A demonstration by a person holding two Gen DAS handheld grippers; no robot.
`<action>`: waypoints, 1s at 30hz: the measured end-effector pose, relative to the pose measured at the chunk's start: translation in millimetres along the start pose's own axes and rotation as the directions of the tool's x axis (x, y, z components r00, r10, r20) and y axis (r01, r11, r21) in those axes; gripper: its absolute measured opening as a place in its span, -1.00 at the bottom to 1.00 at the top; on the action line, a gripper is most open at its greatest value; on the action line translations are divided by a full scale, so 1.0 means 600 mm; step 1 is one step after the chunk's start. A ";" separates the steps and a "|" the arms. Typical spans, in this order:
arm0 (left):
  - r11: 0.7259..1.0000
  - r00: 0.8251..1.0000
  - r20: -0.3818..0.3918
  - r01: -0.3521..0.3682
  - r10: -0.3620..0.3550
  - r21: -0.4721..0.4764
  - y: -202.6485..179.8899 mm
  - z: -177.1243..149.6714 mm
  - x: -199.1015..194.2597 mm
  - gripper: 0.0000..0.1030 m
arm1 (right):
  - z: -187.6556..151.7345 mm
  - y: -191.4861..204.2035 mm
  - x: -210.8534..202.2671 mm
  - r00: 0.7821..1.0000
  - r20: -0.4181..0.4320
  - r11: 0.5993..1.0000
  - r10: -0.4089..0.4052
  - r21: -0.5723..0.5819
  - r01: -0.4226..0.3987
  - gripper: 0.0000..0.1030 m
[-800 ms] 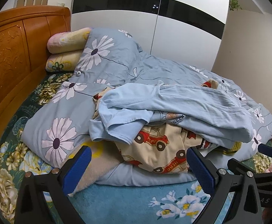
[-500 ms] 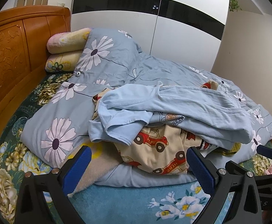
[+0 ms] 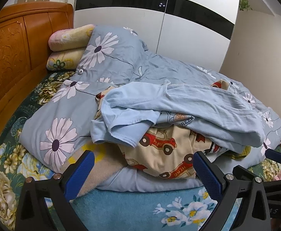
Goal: Fold clothes
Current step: 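Reach both tools toward the light blue shirt on the clothes pile, then grasp the light blue shirt with the left tool and lift it off the pile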
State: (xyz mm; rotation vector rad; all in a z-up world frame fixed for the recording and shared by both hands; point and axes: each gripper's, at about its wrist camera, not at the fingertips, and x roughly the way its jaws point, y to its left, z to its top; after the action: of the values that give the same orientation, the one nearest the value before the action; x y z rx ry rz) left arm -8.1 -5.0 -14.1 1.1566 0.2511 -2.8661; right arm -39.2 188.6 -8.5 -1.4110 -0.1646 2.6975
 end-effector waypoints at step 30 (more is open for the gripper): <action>0.962 1.000 -0.016 -0.016 0.012 -0.271 0.117 0.145 0.146 -0.92 | -0.173 -0.185 -0.089 0.992 -0.006 0.987 -0.127 0.100 0.127 1.00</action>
State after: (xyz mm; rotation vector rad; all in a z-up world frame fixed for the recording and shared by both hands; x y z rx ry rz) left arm -124.4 -86.4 -22.7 1.1195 0.6118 -2.7006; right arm 80.2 296.8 -8.6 -1.3254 -0.1135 2.5655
